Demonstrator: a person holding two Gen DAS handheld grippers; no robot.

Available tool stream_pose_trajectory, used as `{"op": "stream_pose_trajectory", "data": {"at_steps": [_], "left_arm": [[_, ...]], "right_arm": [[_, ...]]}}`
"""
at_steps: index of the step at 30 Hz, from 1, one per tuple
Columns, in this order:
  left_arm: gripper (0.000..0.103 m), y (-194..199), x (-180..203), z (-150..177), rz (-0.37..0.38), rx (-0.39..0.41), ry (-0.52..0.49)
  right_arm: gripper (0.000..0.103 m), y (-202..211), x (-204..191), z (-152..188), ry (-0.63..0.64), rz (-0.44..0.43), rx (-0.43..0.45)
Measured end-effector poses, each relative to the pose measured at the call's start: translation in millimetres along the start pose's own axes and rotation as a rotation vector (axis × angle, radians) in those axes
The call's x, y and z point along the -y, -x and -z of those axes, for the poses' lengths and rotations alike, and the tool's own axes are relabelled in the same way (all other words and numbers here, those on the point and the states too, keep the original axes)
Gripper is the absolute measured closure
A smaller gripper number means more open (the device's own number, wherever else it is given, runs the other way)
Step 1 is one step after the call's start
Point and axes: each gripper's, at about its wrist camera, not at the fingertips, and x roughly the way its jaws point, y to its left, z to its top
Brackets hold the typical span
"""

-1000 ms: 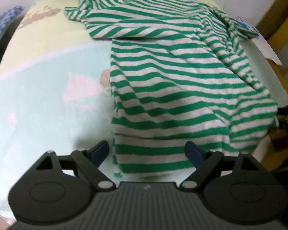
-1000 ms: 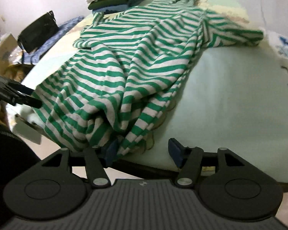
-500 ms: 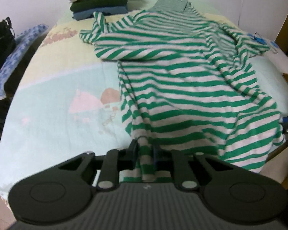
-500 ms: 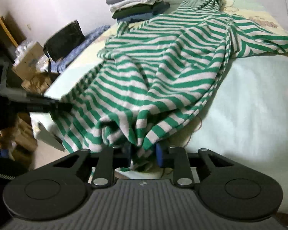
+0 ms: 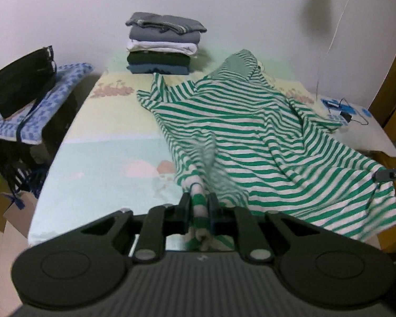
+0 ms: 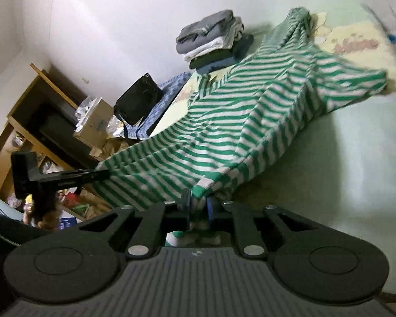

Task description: Fold clothes

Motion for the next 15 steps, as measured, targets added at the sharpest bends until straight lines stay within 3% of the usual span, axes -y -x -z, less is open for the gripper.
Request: {"op": "stream_pose_trajectory", "data": {"at_steps": [1,4,7,11,12,13,14,15], "left_arm": [[0.101,5,-1,1,-0.004,0.001,-0.001],[0.102,7,-3,13,-0.022,-0.022,-0.004],[0.102,-11,-9,31,-0.055,-0.096,0.016],[0.097,-36,-16,46,-0.099,-0.172,0.012],[0.094,-40,-16,46,-0.104,-0.162,0.005],[0.08,-45,-16,43,-0.111,-0.14,-0.009],[0.05,-51,-16,38,-0.115,-0.118,-0.025],[0.041,-58,-15,33,-0.12,-0.098,-0.04]], "right_arm": [[0.095,5,0,0,0.005,0.007,-0.007],[0.095,11,3,2,0.033,0.057,-0.041],[0.094,6,17,11,0.035,0.14,-0.115],[0.082,-12,40,21,-0.047,0.252,-0.143],[0.072,-16,41,21,-0.061,0.26,-0.124],[0.054,-21,41,21,-0.069,0.273,-0.102],[0.047,-27,40,20,-0.07,0.287,-0.073],[0.04,-32,38,18,-0.064,0.302,-0.039]]}}
